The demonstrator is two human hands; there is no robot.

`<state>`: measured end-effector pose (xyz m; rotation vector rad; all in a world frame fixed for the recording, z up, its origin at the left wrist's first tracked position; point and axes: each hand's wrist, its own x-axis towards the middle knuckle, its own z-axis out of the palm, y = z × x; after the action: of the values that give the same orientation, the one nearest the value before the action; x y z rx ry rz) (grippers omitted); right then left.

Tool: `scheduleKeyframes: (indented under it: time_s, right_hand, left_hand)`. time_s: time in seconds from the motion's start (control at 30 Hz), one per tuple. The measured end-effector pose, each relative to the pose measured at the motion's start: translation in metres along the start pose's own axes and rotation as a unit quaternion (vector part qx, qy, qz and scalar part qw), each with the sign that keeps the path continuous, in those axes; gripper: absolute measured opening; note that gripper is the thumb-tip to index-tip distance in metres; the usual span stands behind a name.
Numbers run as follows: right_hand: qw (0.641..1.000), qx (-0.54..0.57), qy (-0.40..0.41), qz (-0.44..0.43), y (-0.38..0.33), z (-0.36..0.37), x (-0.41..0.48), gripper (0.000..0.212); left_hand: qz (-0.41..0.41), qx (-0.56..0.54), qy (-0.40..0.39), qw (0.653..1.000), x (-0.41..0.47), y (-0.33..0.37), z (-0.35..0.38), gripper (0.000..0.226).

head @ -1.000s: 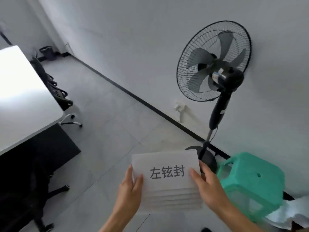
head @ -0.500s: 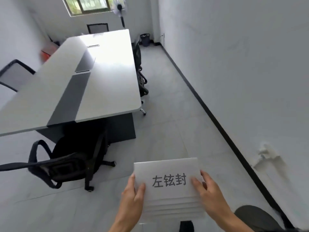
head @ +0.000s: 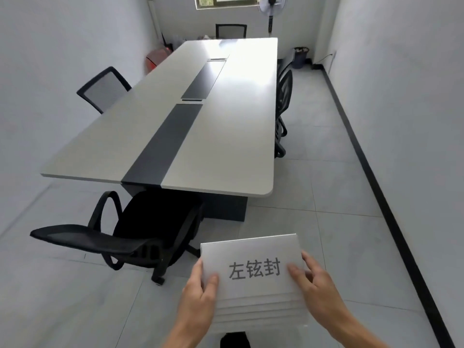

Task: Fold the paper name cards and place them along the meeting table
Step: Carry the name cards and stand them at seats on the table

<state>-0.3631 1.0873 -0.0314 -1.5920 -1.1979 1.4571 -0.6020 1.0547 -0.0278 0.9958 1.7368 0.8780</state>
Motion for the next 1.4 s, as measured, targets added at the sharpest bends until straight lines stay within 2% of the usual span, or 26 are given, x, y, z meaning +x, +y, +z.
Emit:
scheduleKeyframes:
  time_s: [0.33,0.47,0.57,0.7,0.77,0.87,1.0,1.07,1.23,1.4]
  right_hand:
    - [0.999,-0.006,0.031,-0.014,-0.087,0.037,0.16,0.051]
    - [0.999,-0.001,0.042,-0.008,-0.103,0.044,0.211,0.048]
    - [0.999,-0.005,0.041,0.012,-0.11,0.045,0.249,0.053]
    - [0.999,-0.017,0.025,0.013,-0.127,0.04,0.315,0.036]
    - [1.0,-0.023,0.014,0.009,-0.136,0.038,0.352,0.034]
    - [0.999,-0.035,-0.007,0.006,-0.153,0.039,0.408,0.044]
    - [0.997,-0.071,-0.035,-0.008,-0.17,0.04,0.479,0.068]
    - [0.995,-0.084,-0.045,-0.015,-0.175,0.041,0.509,0.077]
    - [0.992,-0.124,-0.03,-0.013,-0.183,0.05,0.56,0.079]
    - [0.982,-0.19,0.001,0.007,-0.177,0.063,0.587,0.087]
  left_hand:
    - [0.055,0.021,-0.032,0.998,0.185,0.075,-0.036,0.036]
    - [0.056,0.029,-0.048,0.997,0.245,0.094,-0.04,0.036]
    - [0.036,0.03,-0.066,0.997,0.284,0.103,-0.037,0.038]
    - [0.019,0.043,-0.078,0.996,0.345,0.113,-0.028,0.045]
    - [0.014,0.042,-0.073,0.996,0.378,0.121,-0.023,0.049]
    - [-0.001,0.038,-0.067,0.997,0.423,0.142,-0.02,0.052]
    - [-0.05,0.012,-0.096,0.994,0.492,0.168,-0.023,0.069]
    - [-0.063,0.019,-0.095,0.993,0.519,0.174,-0.026,0.07]
    - [-0.071,0.045,-0.099,0.991,0.578,0.182,-0.027,0.067]
    - [-0.03,0.078,-0.133,0.988,0.634,0.177,-0.028,0.068]
